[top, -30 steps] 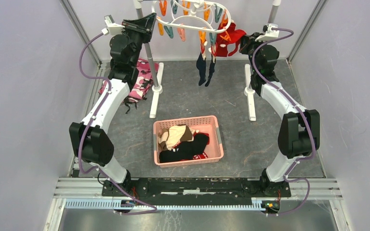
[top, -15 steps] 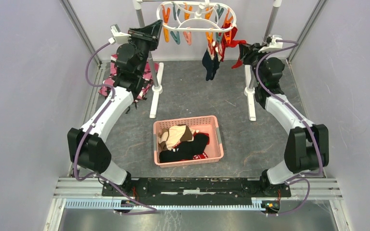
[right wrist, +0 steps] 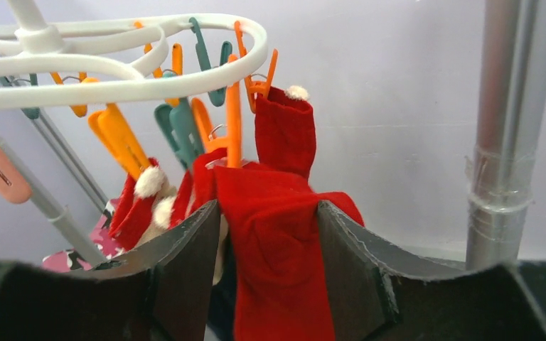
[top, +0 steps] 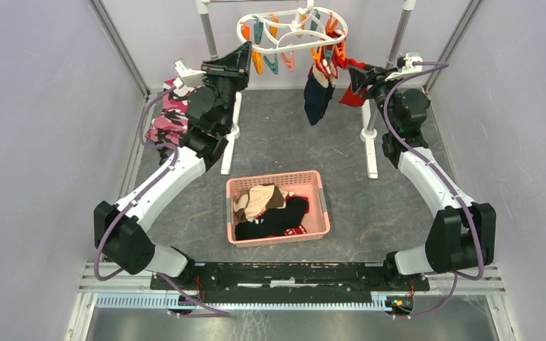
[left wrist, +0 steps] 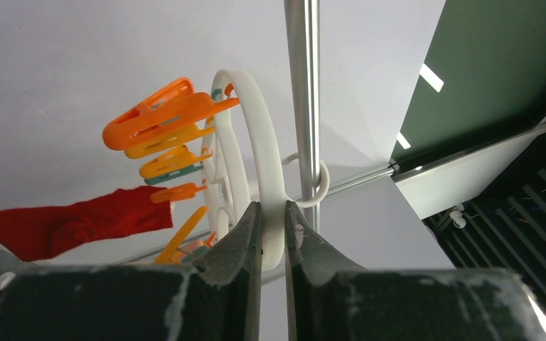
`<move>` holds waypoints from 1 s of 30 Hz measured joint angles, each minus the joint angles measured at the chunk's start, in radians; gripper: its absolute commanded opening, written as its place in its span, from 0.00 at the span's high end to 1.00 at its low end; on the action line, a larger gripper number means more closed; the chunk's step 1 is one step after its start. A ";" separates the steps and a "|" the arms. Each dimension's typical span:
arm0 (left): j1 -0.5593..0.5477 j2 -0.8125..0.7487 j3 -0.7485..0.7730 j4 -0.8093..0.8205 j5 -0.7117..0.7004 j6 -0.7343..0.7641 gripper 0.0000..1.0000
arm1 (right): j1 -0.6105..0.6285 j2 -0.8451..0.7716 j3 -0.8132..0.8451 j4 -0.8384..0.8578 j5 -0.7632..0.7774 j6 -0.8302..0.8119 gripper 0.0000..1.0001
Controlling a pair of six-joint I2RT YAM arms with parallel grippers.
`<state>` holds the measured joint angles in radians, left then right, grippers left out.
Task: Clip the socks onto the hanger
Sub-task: Rotate the hanger at the clothesline.
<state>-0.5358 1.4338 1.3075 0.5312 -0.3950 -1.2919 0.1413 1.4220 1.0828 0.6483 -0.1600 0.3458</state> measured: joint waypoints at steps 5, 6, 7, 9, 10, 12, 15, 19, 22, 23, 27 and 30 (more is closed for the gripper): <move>-0.065 -0.004 -0.025 0.053 -0.070 0.017 0.98 | -0.002 -0.026 -0.005 -0.059 -0.031 -0.012 0.35; -0.077 -0.004 -0.027 0.060 -0.078 0.021 0.98 | -0.003 -0.033 -0.006 -0.074 -0.032 -0.015 0.34; -0.095 -0.003 -0.028 0.073 -0.097 0.027 0.98 | -0.006 -0.039 -0.006 -0.089 -0.034 -0.019 0.34; -0.123 -0.002 -0.029 0.095 -0.113 0.043 0.98 | -0.011 -0.053 -0.006 -0.114 -0.033 -0.023 0.34; -0.137 0.000 -0.029 0.108 -0.124 0.052 0.98 | -0.013 -0.059 -0.006 -0.124 -0.033 -0.027 0.34; -0.161 0.006 -0.029 0.132 -0.138 0.068 0.98 | -0.019 -0.071 -0.008 -0.140 -0.032 -0.031 0.34; -0.188 0.017 -0.029 0.159 -0.156 0.092 0.98 | -0.027 -0.083 -0.012 -0.150 -0.031 -0.035 0.34; -0.207 0.021 -0.031 0.184 -0.166 0.120 0.98 | -0.031 -0.087 -0.017 -0.154 -0.042 -0.037 0.33; -0.222 0.024 -0.032 0.198 -0.176 0.129 0.98 | -0.033 -0.090 -0.026 -0.159 -0.054 -0.037 0.33; -0.229 0.027 -0.032 0.204 -0.178 0.131 0.98 | -0.034 -0.093 -0.029 -0.161 -0.061 -0.037 0.33; -0.262 0.045 -0.032 0.219 -0.181 0.136 0.98 | -0.041 -0.109 -0.036 -0.183 -0.089 -0.037 0.33; -0.284 0.061 -0.032 0.228 -0.181 0.143 0.98 | -0.045 -0.131 -0.036 -0.208 -0.119 -0.037 0.33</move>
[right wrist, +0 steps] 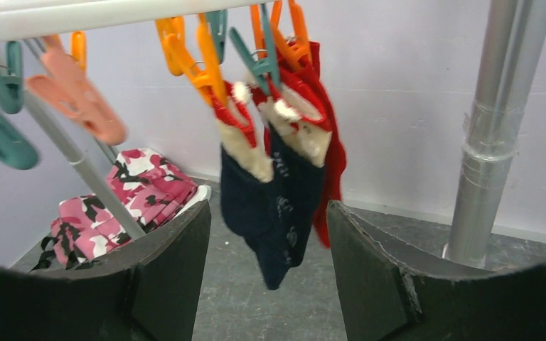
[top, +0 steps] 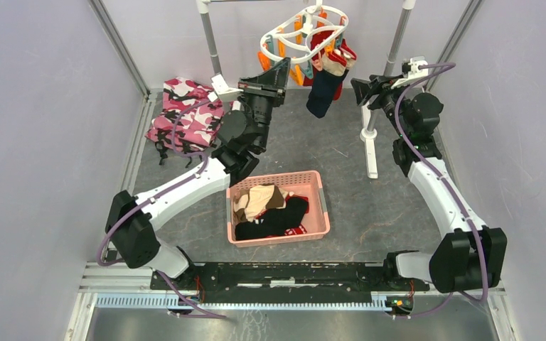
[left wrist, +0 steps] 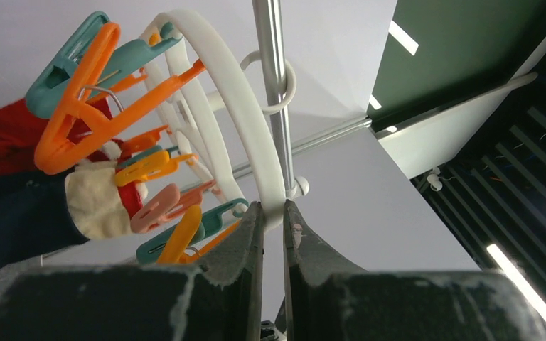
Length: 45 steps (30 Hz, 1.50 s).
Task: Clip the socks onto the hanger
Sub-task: Rotate the hanger at the clothesline.
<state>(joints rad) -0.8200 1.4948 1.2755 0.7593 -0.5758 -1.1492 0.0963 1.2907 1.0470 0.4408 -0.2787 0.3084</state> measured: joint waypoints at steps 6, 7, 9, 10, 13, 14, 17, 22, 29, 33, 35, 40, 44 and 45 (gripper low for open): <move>-0.038 0.031 0.001 0.011 0.000 0.005 0.98 | 0.000 -0.027 0.002 -0.010 -0.071 0.001 0.33; -0.044 0.039 0.003 0.014 0.000 0.007 0.98 | 0.000 -0.028 0.002 -0.010 -0.083 0.001 0.33; -0.055 0.055 0.011 0.017 0.002 0.015 0.98 | 0.000 -0.028 0.002 -0.010 -0.098 0.001 0.33; -0.060 0.064 0.018 0.018 0.005 0.019 0.98 | 0.000 -0.028 0.002 -0.010 -0.106 0.002 0.33; -0.071 0.092 0.042 0.022 0.014 0.032 0.95 | 0.000 -0.028 0.000 -0.001 -0.124 0.005 0.33; -0.074 0.098 0.047 0.024 0.019 0.035 0.93 | 0.000 -0.028 -0.003 0.004 -0.127 0.005 0.33; -0.081 0.115 0.056 0.024 0.035 0.039 0.83 | 0.000 -0.028 -0.014 0.014 -0.136 0.007 0.33; -0.083 0.121 0.057 0.024 0.056 0.049 0.64 | 0.000 -0.025 -0.021 0.017 -0.146 0.011 0.33; -0.086 0.120 0.055 0.019 0.110 0.074 0.45 | 0.000 -0.016 -0.026 0.027 -0.161 0.019 0.32; -0.088 0.093 0.006 0.026 0.162 0.093 0.42 | 0.000 -0.013 -0.031 0.037 -0.171 0.023 0.32; -0.090 0.071 -0.030 0.034 0.189 0.111 0.39 | 0.000 -0.012 -0.031 0.041 -0.178 0.026 0.32; -0.094 -0.045 -0.180 0.073 0.278 0.217 0.35 | 0.000 -0.011 -0.040 0.085 -0.211 0.033 0.32; -0.096 -0.172 -0.309 0.111 0.379 0.342 0.33 | 0.000 0.011 -0.055 0.139 -0.248 0.056 0.32; -0.096 -0.201 -0.335 0.113 0.402 0.372 0.30 | 0.000 0.018 -0.059 0.150 -0.256 0.062 0.32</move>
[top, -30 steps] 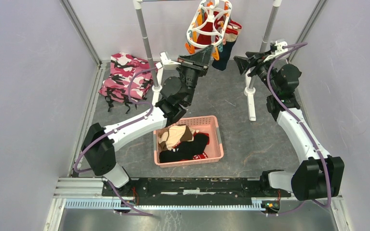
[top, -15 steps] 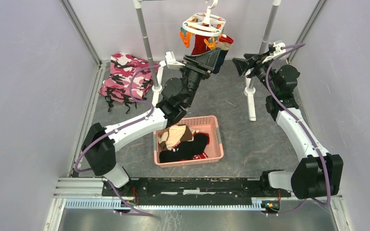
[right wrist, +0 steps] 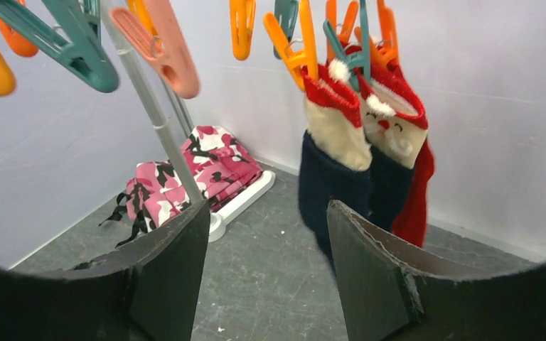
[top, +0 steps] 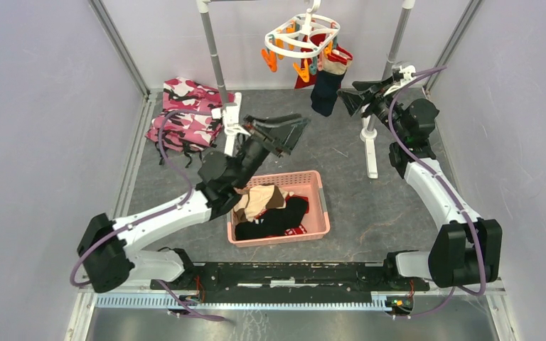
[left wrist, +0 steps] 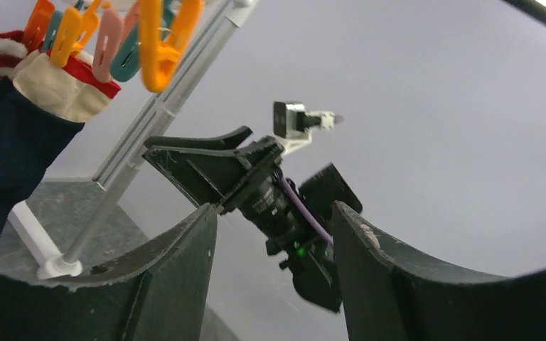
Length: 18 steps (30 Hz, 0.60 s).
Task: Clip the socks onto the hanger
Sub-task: Rotate the hanger at the clothesline.
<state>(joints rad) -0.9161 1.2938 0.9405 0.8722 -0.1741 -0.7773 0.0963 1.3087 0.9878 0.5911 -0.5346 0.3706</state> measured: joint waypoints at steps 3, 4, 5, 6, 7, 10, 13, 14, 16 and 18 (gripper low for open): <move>0.000 -0.103 -0.100 0.016 0.066 0.124 0.25 | 0.000 0.011 -0.011 0.021 -0.022 0.011 0.32; 0.000 -0.131 -0.127 0.015 0.077 0.162 0.23 | 0.002 0.013 -0.013 0.027 -0.028 0.012 0.32; 0.000 -0.166 -0.161 0.007 0.088 0.212 0.21 | 0.003 0.013 -0.016 0.033 -0.036 0.012 0.32; 0.000 -0.195 -0.184 -0.012 0.094 0.257 0.20 | 0.005 0.013 -0.016 0.039 -0.043 0.011 0.32; 0.000 -0.217 -0.199 -0.034 0.098 0.295 0.18 | 0.007 0.013 -0.017 0.045 -0.049 0.010 0.32; 0.000 -0.285 -0.240 -0.126 0.087 0.411 0.14 | 0.016 0.013 -0.019 0.059 -0.064 0.005 0.32; 0.000 -0.345 -0.283 -0.204 0.047 0.509 0.14 | 0.035 0.014 -0.021 0.063 -0.075 -0.008 0.32; 0.000 -0.365 -0.303 -0.227 0.031 0.538 0.13 | 0.046 0.017 -0.020 0.065 -0.079 -0.014 0.32; 0.001 -0.391 -0.336 -0.253 -0.001 0.577 0.13 | 0.067 0.030 -0.018 0.070 -0.084 -0.024 0.33; 0.003 -0.407 -0.368 -0.275 -0.028 0.604 0.13 | 0.086 0.057 -0.010 0.074 -0.085 -0.031 0.35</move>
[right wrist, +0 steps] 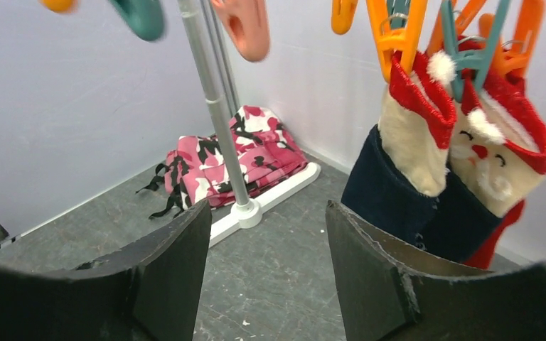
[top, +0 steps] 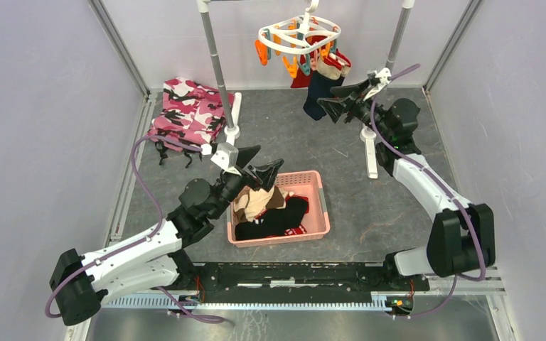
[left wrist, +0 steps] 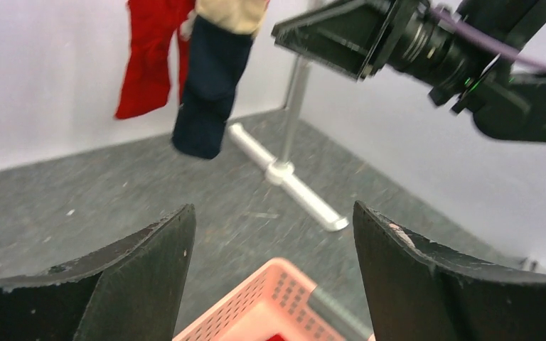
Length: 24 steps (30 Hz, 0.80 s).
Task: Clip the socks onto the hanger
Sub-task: Rotate the hanger at the clothesline.
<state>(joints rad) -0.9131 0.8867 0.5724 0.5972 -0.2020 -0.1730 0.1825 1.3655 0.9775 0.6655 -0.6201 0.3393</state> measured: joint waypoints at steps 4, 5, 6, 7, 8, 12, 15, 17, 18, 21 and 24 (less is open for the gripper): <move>0.004 -0.010 -0.056 -0.045 -0.039 0.019 0.13 | 0.028 0.093 0.043 0.005 0.017 -0.006 0.44; 0.004 -0.012 -0.068 -0.055 -0.044 0.019 0.13 | 0.029 0.122 0.063 0.004 0.027 -0.005 0.45; 0.004 -0.017 -0.080 -0.071 -0.051 0.019 0.13 | 0.028 0.150 0.082 0.005 0.038 -0.004 0.47; 0.005 -0.025 -0.092 -0.082 -0.058 0.019 0.13 | 0.028 0.169 0.095 0.005 0.046 -0.003 0.48; 0.005 -0.036 -0.104 -0.092 -0.062 0.019 0.13 | 0.028 0.189 0.109 0.005 0.057 -0.003 0.48; 0.007 -0.102 -0.154 -0.109 -0.084 0.019 0.12 | 0.027 0.229 0.145 0.005 0.081 -0.001 0.48; 0.008 -0.148 -0.181 -0.113 -0.090 0.019 0.12 | 0.027 0.235 0.156 0.009 0.084 0.000 0.48; 0.008 -0.163 -0.188 -0.125 -0.095 0.019 0.12 | 0.027 0.235 0.159 0.010 0.084 0.000 0.48; 0.008 -0.166 -0.188 -0.132 -0.097 0.019 0.12 | 0.027 0.235 0.160 0.010 0.084 -0.001 0.48; 0.008 -0.167 -0.188 -0.153 -0.100 0.019 0.12 | 0.027 0.237 0.166 0.006 0.098 -0.006 0.47; 0.008 -0.169 -0.188 -0.176 -0.105 0.019 0.12 | 0.027 0.239 0.172 -0.007 0.124 -0.016 0.46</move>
<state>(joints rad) -0.9047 0.7181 0.3843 0.4210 -0.3065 -0.1543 0.2096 1.6047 1.1500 0.6586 -0.4961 0.3229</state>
